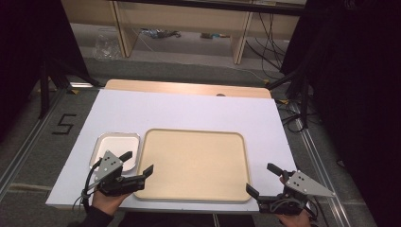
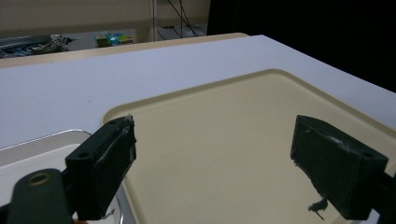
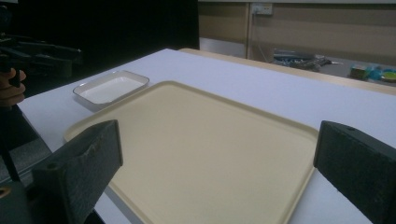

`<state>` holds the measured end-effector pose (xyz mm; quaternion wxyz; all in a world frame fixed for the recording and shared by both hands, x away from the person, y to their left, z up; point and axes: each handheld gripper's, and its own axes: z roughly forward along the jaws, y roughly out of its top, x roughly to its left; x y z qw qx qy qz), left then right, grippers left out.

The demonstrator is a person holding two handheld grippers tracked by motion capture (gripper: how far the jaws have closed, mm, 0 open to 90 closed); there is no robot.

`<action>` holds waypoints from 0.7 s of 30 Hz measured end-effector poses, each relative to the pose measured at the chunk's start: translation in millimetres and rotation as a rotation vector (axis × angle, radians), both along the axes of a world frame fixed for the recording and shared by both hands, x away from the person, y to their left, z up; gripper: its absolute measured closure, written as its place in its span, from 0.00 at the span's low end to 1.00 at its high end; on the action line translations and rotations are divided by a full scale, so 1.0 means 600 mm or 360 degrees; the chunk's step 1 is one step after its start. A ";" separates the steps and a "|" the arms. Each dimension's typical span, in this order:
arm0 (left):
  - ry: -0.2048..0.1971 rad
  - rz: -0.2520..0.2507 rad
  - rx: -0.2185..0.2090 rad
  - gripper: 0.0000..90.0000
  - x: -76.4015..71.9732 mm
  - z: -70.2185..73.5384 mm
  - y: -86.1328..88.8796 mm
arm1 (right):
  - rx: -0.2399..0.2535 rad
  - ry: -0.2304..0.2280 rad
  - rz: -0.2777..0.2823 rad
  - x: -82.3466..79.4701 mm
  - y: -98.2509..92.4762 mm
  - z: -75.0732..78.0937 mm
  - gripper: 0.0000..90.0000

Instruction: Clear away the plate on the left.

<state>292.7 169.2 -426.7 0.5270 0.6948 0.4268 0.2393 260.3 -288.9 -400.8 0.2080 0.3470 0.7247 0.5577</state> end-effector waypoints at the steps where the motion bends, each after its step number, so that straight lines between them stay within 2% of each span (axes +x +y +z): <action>1: 0.0003 0.0007 0.0012 0.16 0.001 0.000 0.002 | 0.0006 -0.0003 0.0002 0.000 0.000 0.000 0.02; 5: 0.0016 0.0028 -0.0004 0.16 0.003 0.000 0.007 | 0.0009 -0.0004 0.0007 0.000 0.000 0.000 0.02; 12: 0.0043 0.0052 0.0012 0.16 0.011 -0.002 0.017 | 0.0009 -0.0003 0.0007 0.000 0.000 0.000 0.02; 15: 0.0064 0.0088 0.0029 0.16 0.015 -0.001 0.022 | 0.0009 -0.0004 0.0007 0.000 0.000 0.000 0.02; 21: 0.0105 0.0113 0.0005 0.16 0.022 -0.003 0.035 | 0.0010 -0.0003 0.0008 0.000 0.000 0.000 0.02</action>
